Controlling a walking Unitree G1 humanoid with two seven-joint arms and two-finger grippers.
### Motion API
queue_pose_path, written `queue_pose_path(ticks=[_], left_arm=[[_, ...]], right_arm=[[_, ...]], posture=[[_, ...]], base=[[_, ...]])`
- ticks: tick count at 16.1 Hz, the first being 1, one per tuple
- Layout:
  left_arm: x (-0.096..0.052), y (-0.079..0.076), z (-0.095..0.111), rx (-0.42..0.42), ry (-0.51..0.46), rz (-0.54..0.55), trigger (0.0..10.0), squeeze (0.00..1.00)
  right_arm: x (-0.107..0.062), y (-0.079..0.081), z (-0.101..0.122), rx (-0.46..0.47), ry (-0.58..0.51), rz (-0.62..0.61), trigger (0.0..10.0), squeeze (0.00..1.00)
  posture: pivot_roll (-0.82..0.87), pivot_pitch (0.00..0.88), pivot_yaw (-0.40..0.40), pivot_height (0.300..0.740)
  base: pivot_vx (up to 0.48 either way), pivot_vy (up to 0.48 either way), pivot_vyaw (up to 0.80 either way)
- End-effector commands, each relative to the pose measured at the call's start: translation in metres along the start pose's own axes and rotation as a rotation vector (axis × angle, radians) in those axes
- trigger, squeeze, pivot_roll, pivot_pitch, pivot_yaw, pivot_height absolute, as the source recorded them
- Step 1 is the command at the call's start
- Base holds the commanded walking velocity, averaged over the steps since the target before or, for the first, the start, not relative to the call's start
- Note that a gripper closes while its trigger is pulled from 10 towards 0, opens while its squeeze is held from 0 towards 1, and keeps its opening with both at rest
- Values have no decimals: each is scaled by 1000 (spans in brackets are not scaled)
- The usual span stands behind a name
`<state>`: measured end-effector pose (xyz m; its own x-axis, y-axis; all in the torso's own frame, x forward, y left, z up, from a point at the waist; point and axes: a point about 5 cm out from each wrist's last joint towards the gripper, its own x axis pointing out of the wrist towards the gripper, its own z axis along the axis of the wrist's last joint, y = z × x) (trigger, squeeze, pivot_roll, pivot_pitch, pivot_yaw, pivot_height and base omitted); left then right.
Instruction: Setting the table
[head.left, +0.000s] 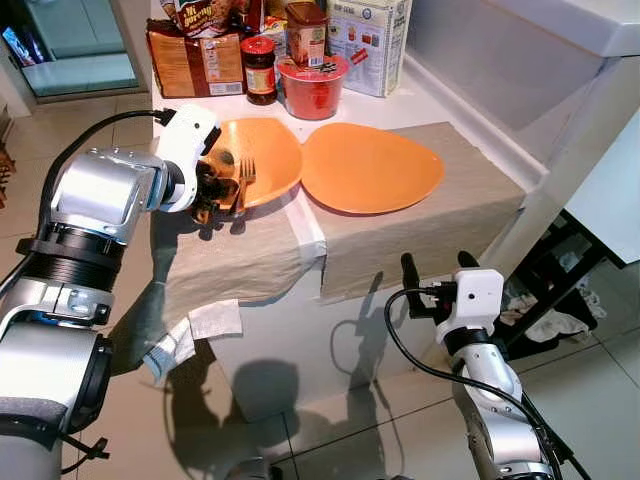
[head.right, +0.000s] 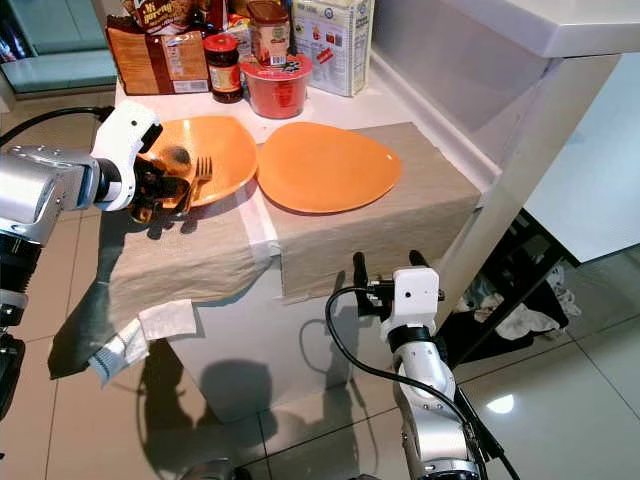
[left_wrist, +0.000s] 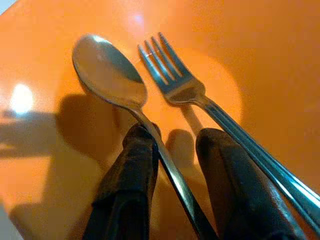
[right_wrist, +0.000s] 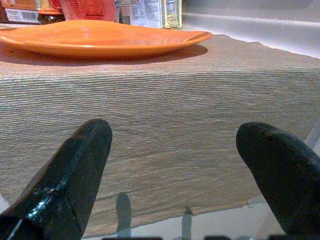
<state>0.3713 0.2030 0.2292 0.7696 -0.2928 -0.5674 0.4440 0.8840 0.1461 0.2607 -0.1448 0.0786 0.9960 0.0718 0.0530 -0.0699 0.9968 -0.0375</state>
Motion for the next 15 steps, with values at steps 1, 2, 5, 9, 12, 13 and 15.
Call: queue_pose_path(ticks=[1,2,5,9,12,13,15], left_arm=[[-1,0,5,19,-5,11,0,0],[-2,-1,8,27,-18,8,0,0],[-7,-5,22,72,-100,-3,0,0],[-17,-7,44,95,-266,17,0,0],[-25,-9,50,55,-465,62,0,0],[-28,-8,46,43,-522,97,0,0],[-33,-2,33,-28,-608,196,0,0]], right_arm=[[-1,-1,1,-7,2,-7,10000,0],[-1,-2,1,-8,3,-7,10000,0],[-1,-2,0,-10,8,-6,10000,0],[0,-2,0,-11,10,-4,10000,0],[2,-1,3,-7,-1,-1,10000,0],[3,-1,4,-7,-7,0,10000,0],[5,-3,6,-10,-15,5,10000,0]], posture=[[134,0,18,740],[132,0,15,740],[132,0,13,740],[135,0,11,740],[136,0,1,740],[136,0,-5,740],[141,0,-21,740]], base=[[0,0,0],[0,0,0],[0,0,0],[0,0,0],[0,0,0],[0,0,0],[0,0,0]])
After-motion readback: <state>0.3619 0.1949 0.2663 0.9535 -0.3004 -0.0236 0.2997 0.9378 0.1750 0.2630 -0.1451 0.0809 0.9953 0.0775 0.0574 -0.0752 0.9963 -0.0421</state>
